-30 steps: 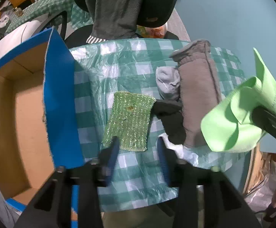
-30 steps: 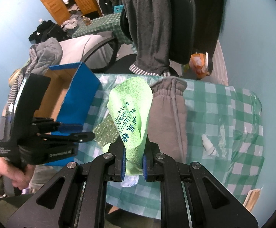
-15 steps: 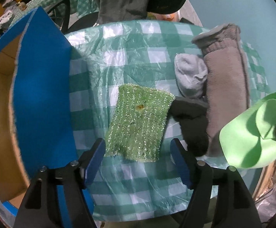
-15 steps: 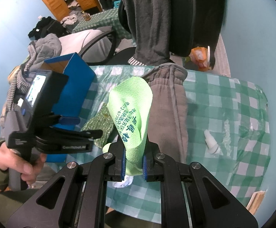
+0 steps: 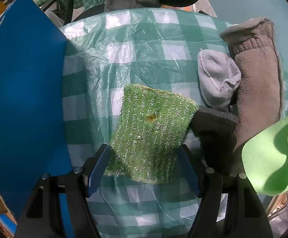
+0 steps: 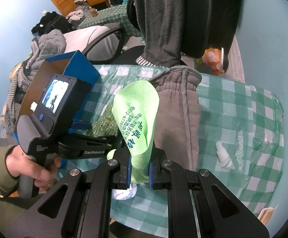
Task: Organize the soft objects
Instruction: 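Lift the green cloth with the right tool while the left tool grasps the green scrubber, then carry the scrubber and cloth in both tools over the cardboard box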
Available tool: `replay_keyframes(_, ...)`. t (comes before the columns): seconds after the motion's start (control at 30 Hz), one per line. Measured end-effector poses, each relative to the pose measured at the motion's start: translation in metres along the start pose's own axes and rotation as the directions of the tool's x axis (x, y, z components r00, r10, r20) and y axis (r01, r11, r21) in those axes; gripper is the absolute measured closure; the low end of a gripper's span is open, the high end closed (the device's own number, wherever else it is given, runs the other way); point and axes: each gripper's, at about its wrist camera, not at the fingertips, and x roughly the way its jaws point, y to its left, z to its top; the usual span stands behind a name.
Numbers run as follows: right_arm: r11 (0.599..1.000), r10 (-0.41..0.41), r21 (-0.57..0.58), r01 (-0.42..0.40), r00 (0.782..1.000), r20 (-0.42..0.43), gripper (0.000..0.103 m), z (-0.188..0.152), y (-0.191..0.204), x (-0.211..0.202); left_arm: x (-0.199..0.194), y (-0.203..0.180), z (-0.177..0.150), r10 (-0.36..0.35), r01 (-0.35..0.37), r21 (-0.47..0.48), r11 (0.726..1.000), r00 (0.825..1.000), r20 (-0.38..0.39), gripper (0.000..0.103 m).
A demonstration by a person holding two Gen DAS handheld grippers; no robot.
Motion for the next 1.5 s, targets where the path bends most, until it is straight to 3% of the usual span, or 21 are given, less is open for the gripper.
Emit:
replay_keyframes(0.23, 1.000, -0.003, 0.008, 0.003, 1.000, -0.004, 0.090, 0.002, -0.003, 0.003, 0.006, -0.001, 0.006, -0.014, 0.014, -0.008, 1.000, 1.000, -0.011, 0.033)
replay_keyframes(0.5, 1.000, -0.003, 0.014, 0.003, 1.000, 0.000, 0.090, 0.005, -0.006, 0.003, 0.011, 0.006, 0.008, 0.009, -0.009, 0.003, 1.000, 1.000, 0.016, 0.058)
replay_keyframes(0.57, 1.000, -0.005, 0.018, 0.005, 1.000, 0.001, 0.090, 0.005, -0.006, 0.003, 0.010, 0.008, 0.005, 0.007, -0.007, 0.011, 1.000, 1.000, 0.025, 0.075)
replay_keyframes(0.67, 1.000, -0.005, 0.020, 0.005, 1.000, 0.002, 0.090, 0.005, -0.006, 0.002, 0.009, 0.008, 0.005, -0.012, 0.011, 0.014, 1.000, 1.000, 0.018, 0.087)
replay_keyframes(1.1, 1.000, -0.005, 0.014, 0.004, 0.999, 0.036, 0.090, 0.010, 0.002, -0.010, -0.039, 0.002, -0.014, -0.012, 0.005, 0.070, 0.998, 0.995, 0.103, 0.091)
replay_keyframes(1.5, 1.000, 0.004, 0.003, -0.004, 0.997, 0.079, 0.090, 0.016, 0.018, -0.029, -0.103, 0.019, -0.035, -0.037, 0.026, 0.054, 0.998, 0.980, 0.197, 0.091)
